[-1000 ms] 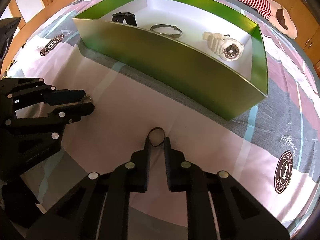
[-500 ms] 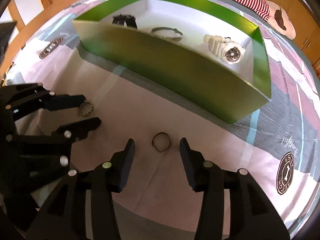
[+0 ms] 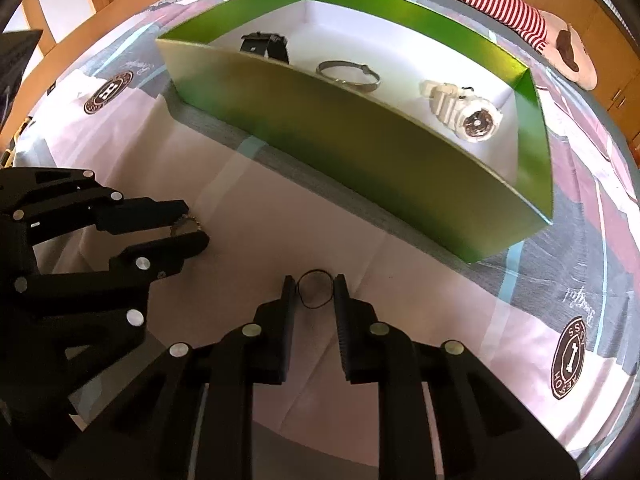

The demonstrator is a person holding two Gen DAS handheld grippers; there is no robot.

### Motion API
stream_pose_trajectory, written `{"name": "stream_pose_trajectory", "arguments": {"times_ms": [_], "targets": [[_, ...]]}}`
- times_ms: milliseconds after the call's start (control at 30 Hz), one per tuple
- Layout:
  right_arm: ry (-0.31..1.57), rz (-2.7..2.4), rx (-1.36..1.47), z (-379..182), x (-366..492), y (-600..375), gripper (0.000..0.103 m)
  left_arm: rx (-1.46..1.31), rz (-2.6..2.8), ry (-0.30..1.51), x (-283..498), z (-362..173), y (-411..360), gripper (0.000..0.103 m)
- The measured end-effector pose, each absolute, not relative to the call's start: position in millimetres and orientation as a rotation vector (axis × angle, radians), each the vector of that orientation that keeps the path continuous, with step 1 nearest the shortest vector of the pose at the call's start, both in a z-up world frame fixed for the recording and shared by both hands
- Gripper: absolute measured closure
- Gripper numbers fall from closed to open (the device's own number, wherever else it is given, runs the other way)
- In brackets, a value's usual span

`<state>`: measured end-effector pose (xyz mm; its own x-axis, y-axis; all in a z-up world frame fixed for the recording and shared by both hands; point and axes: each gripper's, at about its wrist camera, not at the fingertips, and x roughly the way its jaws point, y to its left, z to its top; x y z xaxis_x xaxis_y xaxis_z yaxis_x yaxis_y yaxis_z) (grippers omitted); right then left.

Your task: Organize jewelry

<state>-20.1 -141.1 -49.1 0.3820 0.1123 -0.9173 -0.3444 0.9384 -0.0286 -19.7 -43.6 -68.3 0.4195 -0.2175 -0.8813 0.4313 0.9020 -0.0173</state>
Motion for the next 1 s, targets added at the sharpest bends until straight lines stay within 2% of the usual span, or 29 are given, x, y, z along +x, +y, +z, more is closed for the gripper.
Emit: {"name": "stream_pose_trajectory", "arguments": {"times_ms": [367,1000], "targets": [[1.128,0.275,-0.181,-43,-24,-150,0.084,0.129,-0.424,1.065,-16,-61,-30,0.082],[1.139,0.272,-0.189,-48,-21,-147,0.084,0.158,-0.42,1.049,-19,-59,-32,0.082]]}}
